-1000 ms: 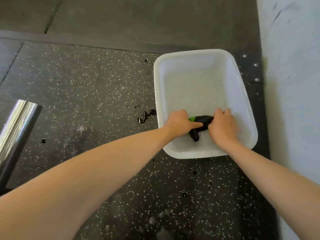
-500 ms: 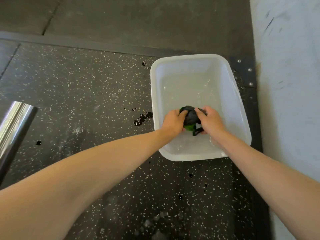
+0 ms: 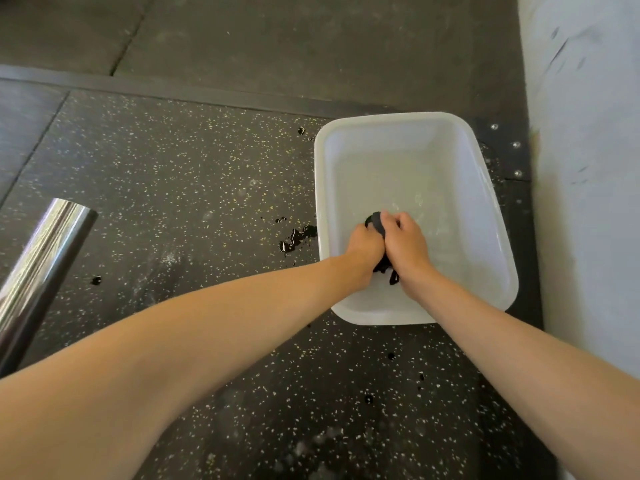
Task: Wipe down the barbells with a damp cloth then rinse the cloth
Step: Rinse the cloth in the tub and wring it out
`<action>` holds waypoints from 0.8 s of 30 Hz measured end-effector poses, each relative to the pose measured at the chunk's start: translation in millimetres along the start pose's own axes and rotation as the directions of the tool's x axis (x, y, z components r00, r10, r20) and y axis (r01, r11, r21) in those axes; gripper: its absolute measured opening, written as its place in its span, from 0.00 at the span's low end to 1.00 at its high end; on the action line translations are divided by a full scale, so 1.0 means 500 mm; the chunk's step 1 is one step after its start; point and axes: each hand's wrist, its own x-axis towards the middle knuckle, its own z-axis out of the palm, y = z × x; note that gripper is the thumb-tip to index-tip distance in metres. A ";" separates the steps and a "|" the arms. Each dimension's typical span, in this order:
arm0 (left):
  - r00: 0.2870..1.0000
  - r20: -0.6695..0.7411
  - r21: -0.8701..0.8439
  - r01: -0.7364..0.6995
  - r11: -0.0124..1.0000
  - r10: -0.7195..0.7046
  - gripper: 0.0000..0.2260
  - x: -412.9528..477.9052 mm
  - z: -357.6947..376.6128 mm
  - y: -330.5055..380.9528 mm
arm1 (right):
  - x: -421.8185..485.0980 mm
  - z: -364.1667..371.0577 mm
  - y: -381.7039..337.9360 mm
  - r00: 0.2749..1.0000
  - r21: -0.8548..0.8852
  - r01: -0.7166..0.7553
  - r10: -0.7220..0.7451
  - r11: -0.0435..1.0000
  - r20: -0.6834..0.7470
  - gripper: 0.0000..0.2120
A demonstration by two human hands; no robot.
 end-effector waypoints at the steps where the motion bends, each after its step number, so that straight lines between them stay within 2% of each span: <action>1: 1.000 0.023 -0.029 -0.010 1.000 0.011 0.15 -0.002 -0.001 0.007 | 0.002 -0.003 -0.002 0.998 -0.006 0.058 -0.058 0.998 -0.015 0.19; 4: 0.999 0.023 -0.090 0.031 0.995 -0.029 0.19 -0.010 0.004 0.018 | 0.022 -0.037 0.005 0.977 -0.263 0.207 -0.215 0.942 -0.002 0.25; 7: 0.996 -0.071 -0.069 0.046 0.997 -0.051 0.17 -0.022 0.016 0.002 | 0.052 -0.095 0.036 0.974 -0.466 0.128 -0.200 0.875 -0.109 0.23; 8: 0.994 -0.101 -0.026 0.035 0.999 -0.038 0.16 -0.022 0.018 -0.008 | 0.056 -0.111 0.051 0.969 -0.494 0.080 -0.183 0.866 -0.164 0.20; 10: 0.989 -0.144 0.043 0.022 0.999 -0.015 0.15 -0.022 0.016 -0.025 | 0.053 -0.126 0.076 0.949 -0.543 0.075 -0.227 0.836 -0.218 0.13; 12: 0.990 -0.132 0.059 0.059 0.997 -0.051 0.12 -0.022 0.009 -0.032 | 0.040 -0.106 0.086 0.949 -0.600 0.081 -0.245 0.796 -0.197 0.10; 14: 0.987 -0.106 0.032 0.129 0.991 -0.125 0.12 -0.028 0.004 -0.029 | 0.031 -0.068 0.076 0.978 -0.652 0.063 -0.178 0.756 -0.112 0.12; 16: 0.981 -0.075 -0.021 0.176 0.984 -0.177 0.13 -0.037 0.004 -0.017 | 0.024 -0.031 0.052 0.997 -0.590 0.067 -0.071 0.804 0.015 0.14; 17: 0.979 -0.058 -0.072 0.189 0.979 -0.194 0.14 -0.034 0.005 -0.016 | 0.019 -0.019 0.041 0.999 -0.500 0.045 -0.026 0.865 0.046 0.16; 19: 0.977 -0.005 -0.182 0.210 0.961 -0.214 0.17 -0.030 0.006 -0.013 | -0.003 -0.001 0.021 1.000 -0.210 0.008 -0.002 0.978 0.030 0.17; 20: 0.978 0.022 -0.237 0.208 0.949 -0.209 0.18 -0.030 0.007 -0.010 | -0.014 0.004 0.010 0.999 -0.116 0.043 -0.044 0.992 -0.008 0.18; 21: 0.979 0.042 -0.281 0.205 0.937 -0.201 0.17 -0.024 0.008 -0.010 | -0.021 0.003 -0.001 0.992 -0.090 0.116 -0.119 0.989 -0.035 0.20; 22: 0.980 0.057 -0.308 0.199 0.930 -0.191 0.17 -0.019 0.008 -0.008 | -0.021 -0.002 -0.008 0.978 -0.135 0.200 -0.206 0.971 -0.039 0.22; 24: 0.982 0.039 -0.325 0.188 0.927 -0.186 0.18 -0.020 0.015 -0.003 | -0.003 -0.023 -0.014 0.952 -0.303 0.290 -0.305 0.908 -0.003 0.25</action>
